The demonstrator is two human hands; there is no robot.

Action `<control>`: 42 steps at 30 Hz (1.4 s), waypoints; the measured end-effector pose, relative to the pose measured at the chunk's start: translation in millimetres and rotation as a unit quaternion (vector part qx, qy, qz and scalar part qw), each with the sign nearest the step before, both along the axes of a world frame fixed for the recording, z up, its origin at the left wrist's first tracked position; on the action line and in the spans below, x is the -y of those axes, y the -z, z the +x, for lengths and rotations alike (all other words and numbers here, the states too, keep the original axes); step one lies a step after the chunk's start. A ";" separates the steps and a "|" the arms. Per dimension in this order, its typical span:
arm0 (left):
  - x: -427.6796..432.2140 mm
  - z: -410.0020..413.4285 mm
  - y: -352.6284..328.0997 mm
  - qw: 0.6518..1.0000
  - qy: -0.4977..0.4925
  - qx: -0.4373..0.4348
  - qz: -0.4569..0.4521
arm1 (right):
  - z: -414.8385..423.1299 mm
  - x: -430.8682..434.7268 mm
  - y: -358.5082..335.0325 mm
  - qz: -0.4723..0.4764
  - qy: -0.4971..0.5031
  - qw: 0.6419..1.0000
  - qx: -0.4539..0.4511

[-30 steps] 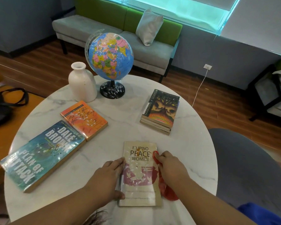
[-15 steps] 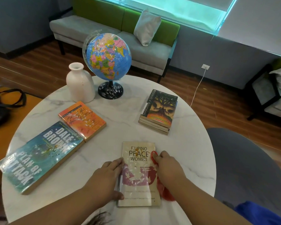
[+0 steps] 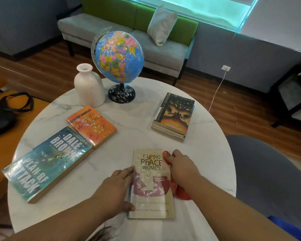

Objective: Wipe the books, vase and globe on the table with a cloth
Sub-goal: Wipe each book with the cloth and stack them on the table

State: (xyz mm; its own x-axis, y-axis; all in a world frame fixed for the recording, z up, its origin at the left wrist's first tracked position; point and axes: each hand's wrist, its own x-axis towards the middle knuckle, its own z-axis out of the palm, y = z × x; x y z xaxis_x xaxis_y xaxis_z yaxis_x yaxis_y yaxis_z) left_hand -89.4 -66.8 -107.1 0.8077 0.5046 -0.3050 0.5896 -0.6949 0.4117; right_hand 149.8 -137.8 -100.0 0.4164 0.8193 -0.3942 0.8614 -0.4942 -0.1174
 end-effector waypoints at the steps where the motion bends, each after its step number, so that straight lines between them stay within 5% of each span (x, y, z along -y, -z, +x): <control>1: 0.0 -0.4 0.2 1.000 0.003 0.001 0.001 | -1.3 6.3 0.8 0.008 0.013 1.000 -0.017; 8: -1.0 1.3 0.5 1.000 0.007 0.001 0.008 | 6.6 -17.1 -5.1 -0.015 -0.025 0.999 0.023; 12: -0.7 1.0 -0.1 1.000 0.007 0.000 0.008 | 4.5 2.5 -5.1 0.054 0.015 0.995 -0.086; 17: -1.6 0.2 1.0 1.000 0.013 -0.004 0.012 | 11.1 15.2 4.6 0.077 -0.036 0.994 -0.062; 30: -0.6 0.3 -0.2 1.000 0.014 -0.003 0.012 | -8.9 6.6 -3.4 -0.034 -0.070 0.996 0.043; 42: -1.7 0.1 -1.4 1.000 0.017 -0.004 0.010 | -16.6 22.0 -4.4 -0.009 -0.034 0.999 -0.031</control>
State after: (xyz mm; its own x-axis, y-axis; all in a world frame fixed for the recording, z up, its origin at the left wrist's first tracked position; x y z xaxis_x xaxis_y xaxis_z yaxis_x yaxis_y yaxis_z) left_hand -89.3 -65.1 -105.8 0.8224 0.4826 -0.3011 0.5682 -0.7231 0.3929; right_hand 133.2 -159.8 -95.6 0.3349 0.8370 -0.4328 0.8843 -0.4378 -0.1624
